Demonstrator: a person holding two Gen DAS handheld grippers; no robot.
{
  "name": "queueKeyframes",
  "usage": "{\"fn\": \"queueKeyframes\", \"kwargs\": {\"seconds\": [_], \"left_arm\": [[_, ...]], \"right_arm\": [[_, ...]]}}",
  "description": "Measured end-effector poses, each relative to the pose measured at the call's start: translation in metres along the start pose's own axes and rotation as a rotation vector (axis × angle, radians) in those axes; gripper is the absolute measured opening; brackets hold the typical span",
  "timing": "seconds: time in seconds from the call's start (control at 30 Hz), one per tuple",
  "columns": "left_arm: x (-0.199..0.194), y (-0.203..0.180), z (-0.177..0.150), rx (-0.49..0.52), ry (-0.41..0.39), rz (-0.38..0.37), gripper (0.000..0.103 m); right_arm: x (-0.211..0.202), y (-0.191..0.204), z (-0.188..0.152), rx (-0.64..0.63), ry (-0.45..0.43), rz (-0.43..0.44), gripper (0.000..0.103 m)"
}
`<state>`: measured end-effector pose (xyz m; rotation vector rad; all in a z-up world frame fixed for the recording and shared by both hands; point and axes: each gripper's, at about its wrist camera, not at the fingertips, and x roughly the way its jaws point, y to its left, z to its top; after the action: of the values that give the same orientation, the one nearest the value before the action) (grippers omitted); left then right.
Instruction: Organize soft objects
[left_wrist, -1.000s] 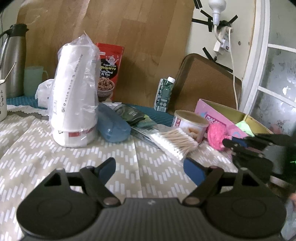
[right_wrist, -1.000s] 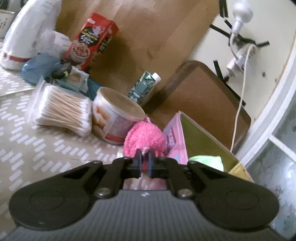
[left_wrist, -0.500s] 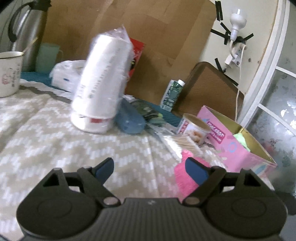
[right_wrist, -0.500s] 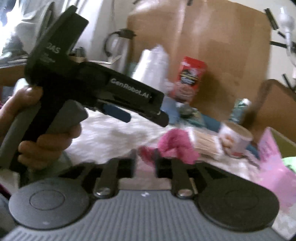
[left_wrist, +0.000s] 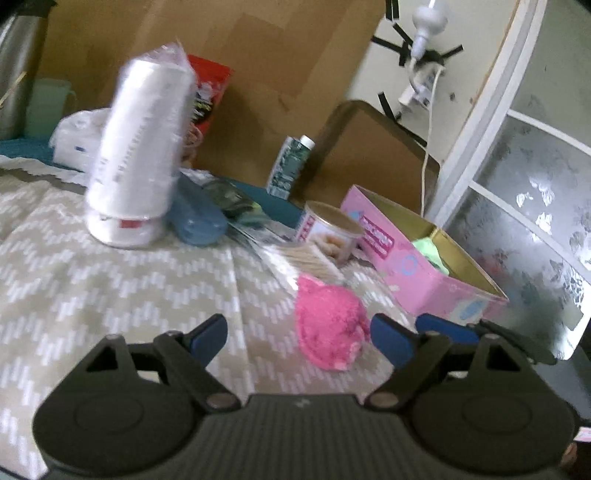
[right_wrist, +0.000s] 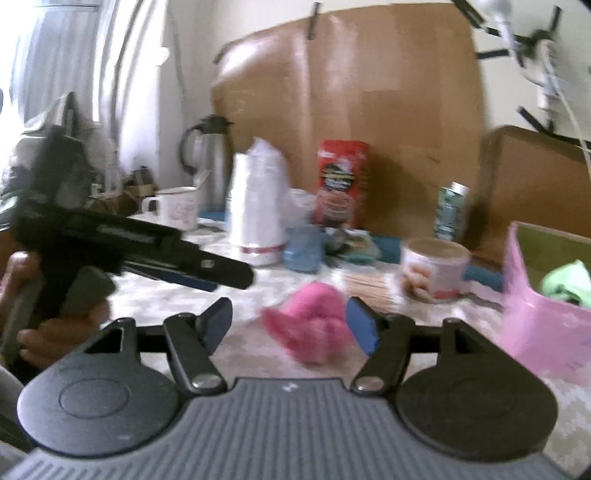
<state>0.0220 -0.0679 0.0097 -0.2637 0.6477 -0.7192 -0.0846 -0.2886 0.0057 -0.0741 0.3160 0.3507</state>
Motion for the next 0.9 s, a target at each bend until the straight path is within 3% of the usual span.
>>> {"fn": "queueKeyframes", "kwargs": {"seconds": [0.37, 0.4, 0.43, 0.47, 0.53, 0.67, 0.8, 0.83, 0.9], "left_arm": [[0.031, -0.030, 0.002, 0.084, 0.067, 0.012, 0.088], [0.035, -0.029, 0.002, 0.080, 0.076, 0.019, 0.085], [0.037, -0.028, 0.001, 0.074, 0.089, 0.020, 0.073], [0.039, -0.026, 0.000, 0.070, 0.106, 0.011, 0.059], [0.035, -0.024, -0.003, 0.076, 0.106, 0.026, 0.056], [0.007, -0.015, -0.007, 0.099, 0.060, 0.051, 0.056], [-0.013, 0.005, -0.012, 0.058, 0.081, 0.054, 0.057], [-0.014, 0.008, -0.013, 0.050, 0.088, 0.063, 0.059], [-0.016, 0.013, -0.015, 0.036, 0.092, 0.097, 0.074]], "right_arm": [[0.036, 0.009, -0.015, -0.057, 0.157, -0.066, 0.071], [0.041, 0.009, -0.015, -0.056, 0.169, -0.065, 0.071], [0.044, 0.008, -0.015, -0.052, 0.176, -0.054, 0.070], [0.048, 0.008, -0.014, -0.048, 0.180, -0.036, 0.059], [0.053, 0.012, -0.013, -0.046, 0.187, -0.011, 0.040], [0.051, 0.036, -0.014, -0.132, 0.156, 0.018, 0.040], [0.046, 0.054, -0.016, -0.198, 0.136, 0.104, 0.042], [0.046, 0.057, -0.018, -0.208, 0.142, 0.121, 0.041], [0.049, 0.061, -0.023, -0.228, 0.162, 0.135, 0.041]]}}
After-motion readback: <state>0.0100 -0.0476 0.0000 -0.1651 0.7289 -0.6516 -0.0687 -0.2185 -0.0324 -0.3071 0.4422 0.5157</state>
